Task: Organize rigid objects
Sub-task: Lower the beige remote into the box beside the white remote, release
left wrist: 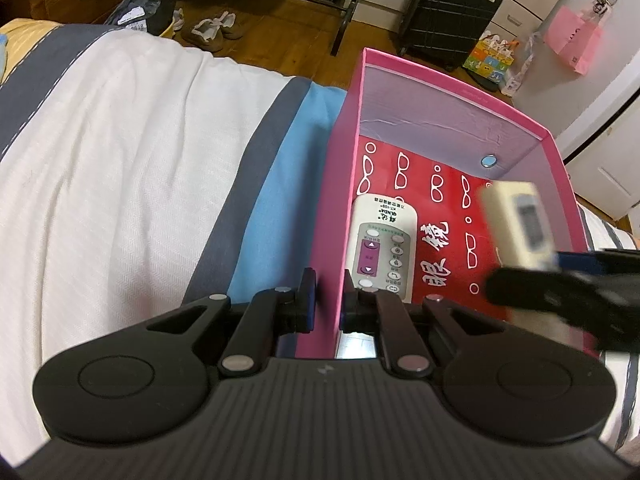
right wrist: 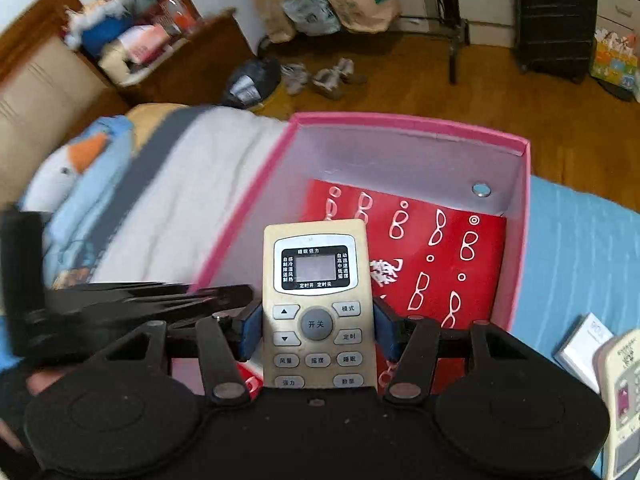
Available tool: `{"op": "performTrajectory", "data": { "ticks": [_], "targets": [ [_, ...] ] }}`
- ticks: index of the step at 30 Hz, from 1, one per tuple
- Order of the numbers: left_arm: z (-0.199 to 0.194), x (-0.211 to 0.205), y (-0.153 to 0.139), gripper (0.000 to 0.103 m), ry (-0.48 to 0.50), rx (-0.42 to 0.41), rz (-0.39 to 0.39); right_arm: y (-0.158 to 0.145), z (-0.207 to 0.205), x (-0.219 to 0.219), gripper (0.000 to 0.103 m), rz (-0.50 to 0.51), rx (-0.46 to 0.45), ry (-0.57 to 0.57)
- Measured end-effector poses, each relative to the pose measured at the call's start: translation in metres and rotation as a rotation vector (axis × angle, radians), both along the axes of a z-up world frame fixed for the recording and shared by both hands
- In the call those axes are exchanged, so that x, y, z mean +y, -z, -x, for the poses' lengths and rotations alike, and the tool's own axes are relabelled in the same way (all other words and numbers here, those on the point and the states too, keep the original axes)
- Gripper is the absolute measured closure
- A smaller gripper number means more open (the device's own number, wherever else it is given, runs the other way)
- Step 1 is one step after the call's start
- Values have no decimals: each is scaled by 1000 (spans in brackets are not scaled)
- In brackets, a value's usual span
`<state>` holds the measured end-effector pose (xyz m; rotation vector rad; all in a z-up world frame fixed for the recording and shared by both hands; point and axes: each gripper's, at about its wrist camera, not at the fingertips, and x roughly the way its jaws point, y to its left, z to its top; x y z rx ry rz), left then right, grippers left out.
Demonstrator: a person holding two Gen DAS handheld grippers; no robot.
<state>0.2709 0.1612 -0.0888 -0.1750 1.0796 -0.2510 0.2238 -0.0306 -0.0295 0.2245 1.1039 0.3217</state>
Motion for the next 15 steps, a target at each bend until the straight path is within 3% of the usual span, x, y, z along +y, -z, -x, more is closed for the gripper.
{"op": "performTrajectory", "data": {
  "ticks": [3, 6, 9, 15],
  "targets": [
    [0, -1, 0, 94, 4, -5, -5, 16, -14, 5, 42, 25, 35, 54],
    [-2, 1, 1, 93, -11, 11, 8, 20, -14, 12, 42, 75, -12, 57],
    [-3, 2, 1, 93, -9, 13, 16, 30, -18, 4, 42, 31, 55, 118],
    [-3, 3, 2, 92, -6, 11, 23, 49, -22, -2, 42, 88, 107, 208]
  ]
}}
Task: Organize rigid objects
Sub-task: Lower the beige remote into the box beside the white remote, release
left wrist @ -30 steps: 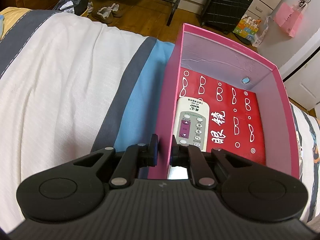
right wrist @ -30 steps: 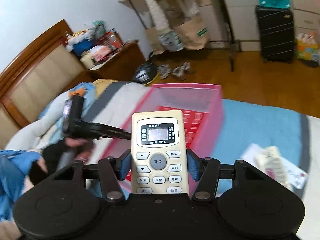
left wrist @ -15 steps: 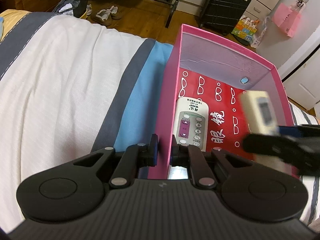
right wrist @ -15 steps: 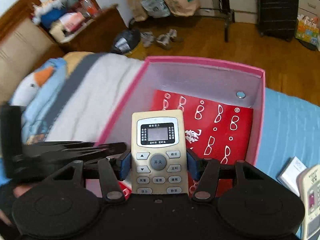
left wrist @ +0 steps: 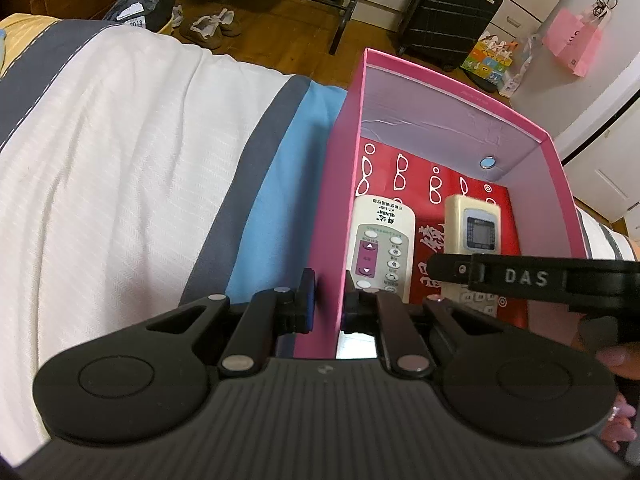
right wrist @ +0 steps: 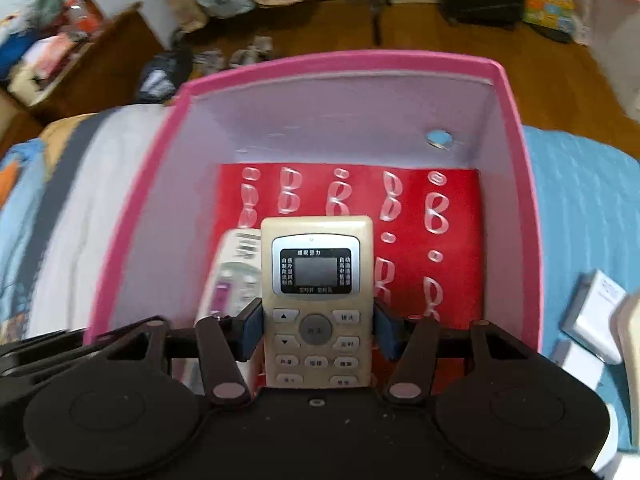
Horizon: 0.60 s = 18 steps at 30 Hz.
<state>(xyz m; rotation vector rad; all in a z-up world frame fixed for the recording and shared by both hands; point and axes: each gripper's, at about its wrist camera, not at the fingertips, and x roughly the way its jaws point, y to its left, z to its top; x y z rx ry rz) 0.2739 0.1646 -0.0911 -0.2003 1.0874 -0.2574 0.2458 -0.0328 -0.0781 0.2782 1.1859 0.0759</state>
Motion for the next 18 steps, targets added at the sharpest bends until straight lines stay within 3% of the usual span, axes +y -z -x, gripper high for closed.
{"op": "performTrajectory", "data": {
  "ticks": [8, 13, 18],
  "targets": [
    [0, -2, 0, 92, -3, 3, 1, 10, 2, -6, 42, -39, 17, 157],
    [0, -2, 0, 92, -1, 2, 0, 13, 5, 3, 42, -14, 5, 178],
    [0, -1, 1, 92, 0, 0, 0, 15, 7, -4, 43, -96, 21, 370]
  ]
}}
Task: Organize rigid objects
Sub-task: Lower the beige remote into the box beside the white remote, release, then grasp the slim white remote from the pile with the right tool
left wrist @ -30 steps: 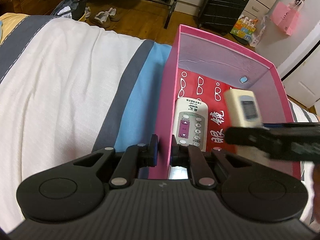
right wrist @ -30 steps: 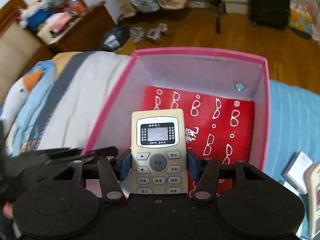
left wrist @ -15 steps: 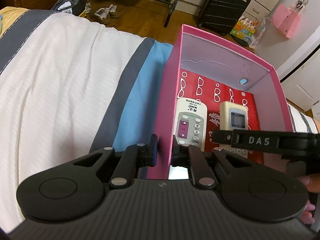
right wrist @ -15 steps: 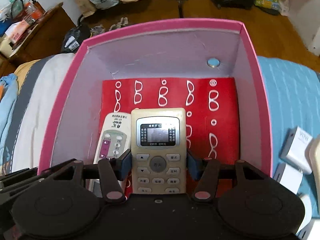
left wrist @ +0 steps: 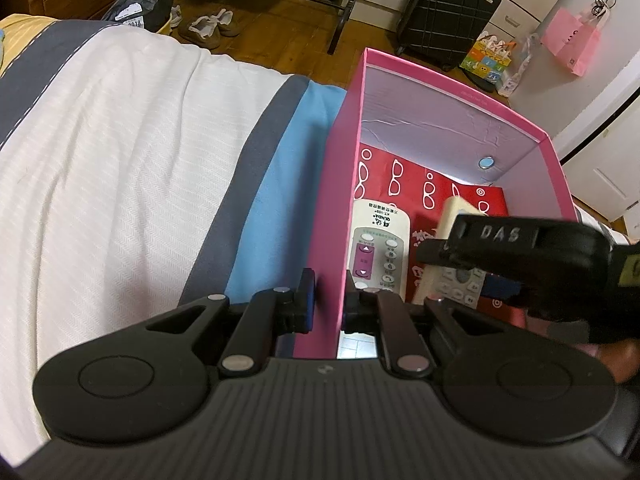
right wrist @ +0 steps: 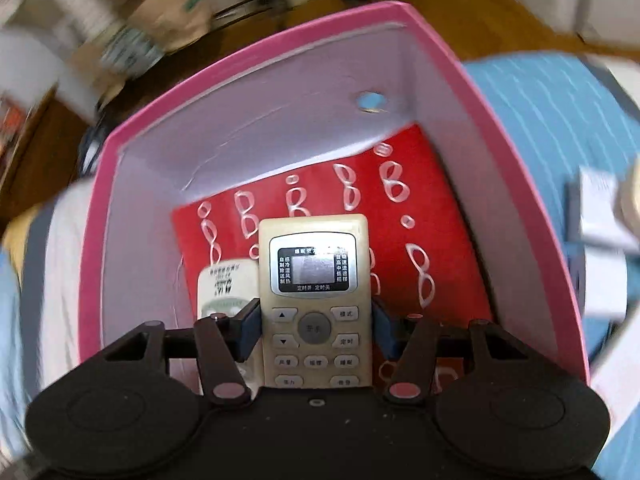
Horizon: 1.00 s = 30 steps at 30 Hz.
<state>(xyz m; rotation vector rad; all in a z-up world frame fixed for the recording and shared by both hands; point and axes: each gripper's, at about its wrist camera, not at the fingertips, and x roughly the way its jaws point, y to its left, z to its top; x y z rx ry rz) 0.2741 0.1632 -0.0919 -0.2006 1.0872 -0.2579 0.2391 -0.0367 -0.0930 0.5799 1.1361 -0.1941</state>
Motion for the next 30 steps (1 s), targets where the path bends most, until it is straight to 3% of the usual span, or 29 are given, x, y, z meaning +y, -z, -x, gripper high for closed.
{"op": "performTrajectory", "data": {
  "ticks": [3, 7, 12, 17, 22, 26, 30],
  "targets": [
    [0, 0, 0, 92, -1, 1, -1, 2, 2, -3, 43, -48, 22, 0],
    [1, 1, 0, 93, 0, 0, -2, 1, 10, -8, 50, -84, 1, -9],
    [1, 2, 0, 93, -5, -1, -1, -14, 15, -14, 53, -164, -6, -158],
    [1, -1, 2, 93, -2, 3, -14, -75, 43, -17, 52, -47, -172, -382],
    [-2, -4, 5, 93, -3, 19, -34, -119, 73, -54, 52, 34, -293, -512],
    [-2, -6, 4, 93, -5, 23, -47, -129, 96, -98, 52, 83, -294, -551],
    [-1, -6, 2, 93, 0, 27, -53, -120, 119, -150, 52, 6, -217, -524]
  ]
}}
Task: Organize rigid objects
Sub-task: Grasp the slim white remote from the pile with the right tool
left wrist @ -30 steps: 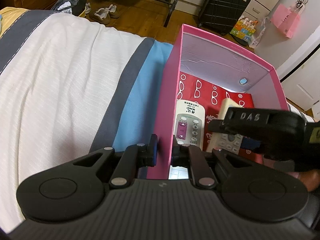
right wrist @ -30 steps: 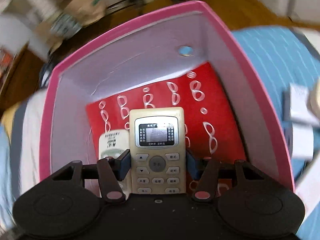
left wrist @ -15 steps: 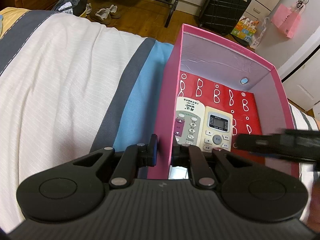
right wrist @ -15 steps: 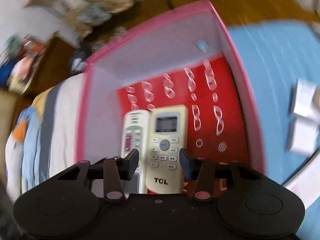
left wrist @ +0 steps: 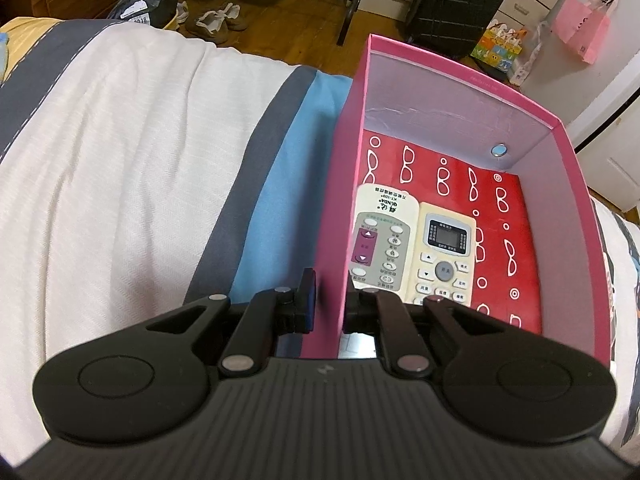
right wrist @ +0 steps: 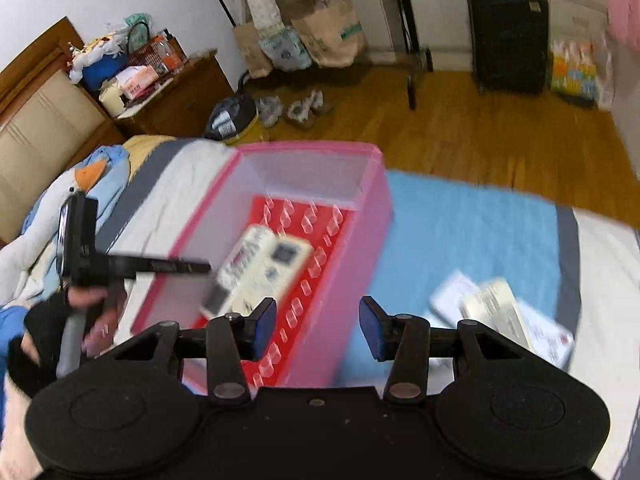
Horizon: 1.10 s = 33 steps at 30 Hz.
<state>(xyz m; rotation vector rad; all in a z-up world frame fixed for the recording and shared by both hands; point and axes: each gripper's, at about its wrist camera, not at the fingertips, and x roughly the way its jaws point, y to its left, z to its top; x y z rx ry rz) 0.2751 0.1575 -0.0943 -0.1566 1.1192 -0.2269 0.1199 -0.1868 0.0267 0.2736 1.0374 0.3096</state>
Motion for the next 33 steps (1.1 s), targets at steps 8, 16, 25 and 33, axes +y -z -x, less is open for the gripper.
{"op": "performTrajectory", "data": {
  "ticks": [8, 16, 25, 33],
  "targets": [
    [2, -4, -2, 93, 9, -7, -40, 82, 20, -46, 44, -194, 237, 236],
    [2, -4, -1, 93, 7, -3, -35, 145, 30, -40, 43, -294, 413, 345],
    [1, -6, 3, 93, 6, -3, -46, 177, 55, -30, 18, -464, 276, 678],
    [2, -7, 3, 93, -2, -3, -49, 174, 79, -20, 68, -403, 143, 726]
  ]
}}
